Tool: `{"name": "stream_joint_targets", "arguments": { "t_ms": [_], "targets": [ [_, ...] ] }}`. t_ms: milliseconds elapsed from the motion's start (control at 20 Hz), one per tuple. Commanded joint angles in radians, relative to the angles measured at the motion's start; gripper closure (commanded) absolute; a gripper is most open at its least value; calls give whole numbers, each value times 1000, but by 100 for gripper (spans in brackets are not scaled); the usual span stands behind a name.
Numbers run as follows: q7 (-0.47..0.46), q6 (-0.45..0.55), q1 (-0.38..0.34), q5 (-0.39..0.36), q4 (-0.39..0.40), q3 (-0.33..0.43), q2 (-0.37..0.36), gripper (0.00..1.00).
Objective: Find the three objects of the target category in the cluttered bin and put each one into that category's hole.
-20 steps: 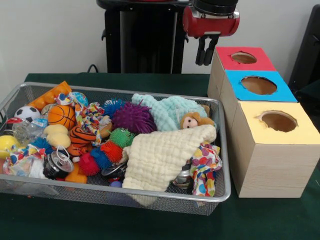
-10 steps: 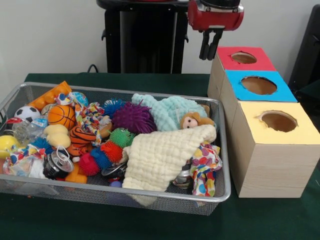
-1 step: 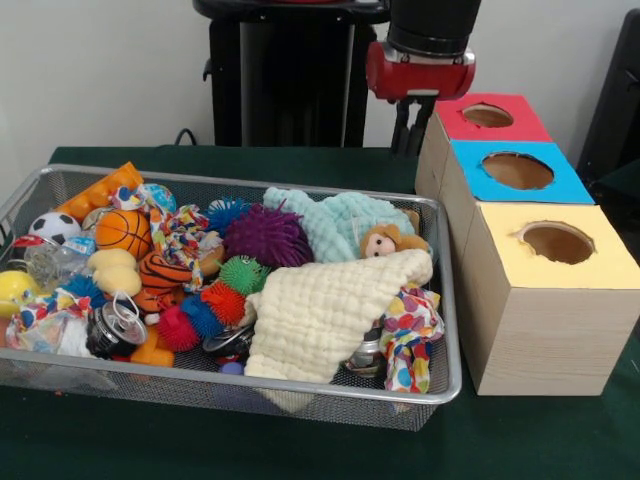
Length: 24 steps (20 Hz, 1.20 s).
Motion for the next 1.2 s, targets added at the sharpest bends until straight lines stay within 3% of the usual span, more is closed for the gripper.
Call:
{"name": "stream_joint_targets", "arguments": {
  "t_ms": [50,650,1200],
  "targets": [
    [234,4,25,36,-118,-28,123,100],
    [202,-46,10,42,-145,-12,156,100],
    [187,-22,33,26,-232,-30,205,100]
  ]
}}
